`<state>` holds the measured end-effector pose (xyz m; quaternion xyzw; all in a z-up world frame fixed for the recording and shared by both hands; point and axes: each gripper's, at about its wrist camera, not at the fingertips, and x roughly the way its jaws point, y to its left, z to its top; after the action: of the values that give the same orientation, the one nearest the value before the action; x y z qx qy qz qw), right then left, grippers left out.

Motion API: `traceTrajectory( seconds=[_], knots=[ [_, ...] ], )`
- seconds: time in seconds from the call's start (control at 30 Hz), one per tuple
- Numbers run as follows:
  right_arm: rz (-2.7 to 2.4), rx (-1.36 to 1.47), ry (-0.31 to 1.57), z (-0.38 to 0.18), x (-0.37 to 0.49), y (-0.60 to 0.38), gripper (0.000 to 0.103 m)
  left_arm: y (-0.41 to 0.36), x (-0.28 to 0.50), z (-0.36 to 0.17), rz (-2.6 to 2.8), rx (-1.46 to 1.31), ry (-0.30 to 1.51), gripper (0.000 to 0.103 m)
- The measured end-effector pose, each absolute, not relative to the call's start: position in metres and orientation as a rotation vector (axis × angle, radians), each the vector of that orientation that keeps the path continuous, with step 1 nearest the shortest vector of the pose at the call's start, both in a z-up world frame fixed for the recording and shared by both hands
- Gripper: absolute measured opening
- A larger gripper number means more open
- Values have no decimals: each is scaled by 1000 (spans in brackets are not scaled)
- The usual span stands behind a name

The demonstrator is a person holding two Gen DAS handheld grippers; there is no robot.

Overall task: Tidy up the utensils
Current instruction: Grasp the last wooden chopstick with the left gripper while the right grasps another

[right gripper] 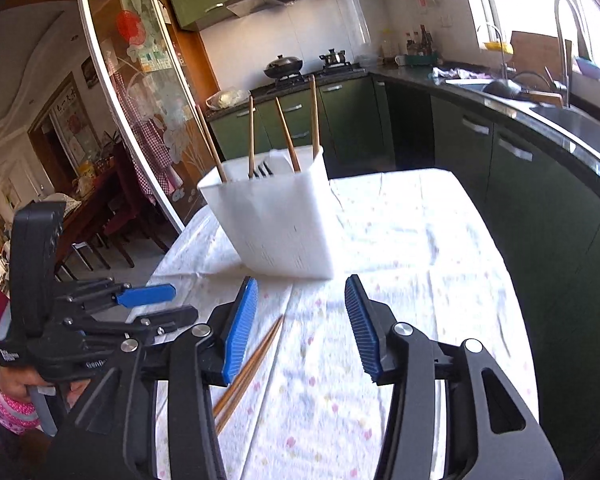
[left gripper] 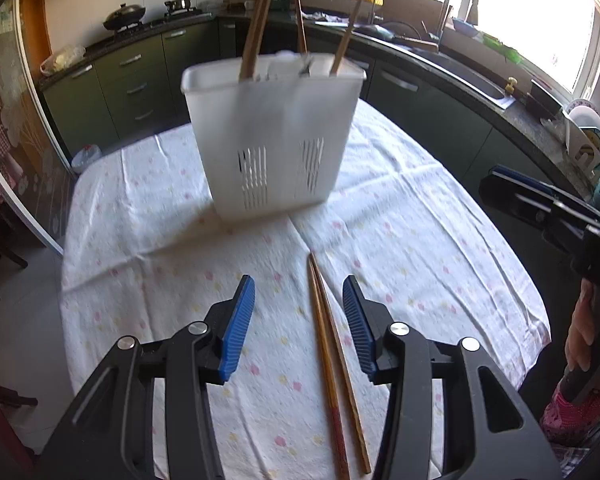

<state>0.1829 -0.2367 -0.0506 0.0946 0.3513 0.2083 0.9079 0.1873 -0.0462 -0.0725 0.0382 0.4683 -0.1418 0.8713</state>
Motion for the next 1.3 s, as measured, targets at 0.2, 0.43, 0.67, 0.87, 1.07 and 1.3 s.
traceTrajectory(
  seconds=[0.2,0.43,0.67,0.87,1.07,1.3],
  knots=[
    [420,247,774,-75,165,-253,46,-55,183,-129,-289,71,1126,33],
    [409,268,767,-72,149,-265,50,-52,198,-146,-265,9,1189,26],
    [402,301,757,-68,144,-275,52,-59,202,-147,-240,51,1202,25],
    [413,282,793,-73,146,-265,51,-57,213,-147,-202,93,1191,12],
    [442,201,890,-91,158,-228,53,-16,208,-147,-164,2,1207,9],
    [483,-19,1012,-133,172,-134,52,7,196,-146,-180,-62,1203,9]
  ],
)
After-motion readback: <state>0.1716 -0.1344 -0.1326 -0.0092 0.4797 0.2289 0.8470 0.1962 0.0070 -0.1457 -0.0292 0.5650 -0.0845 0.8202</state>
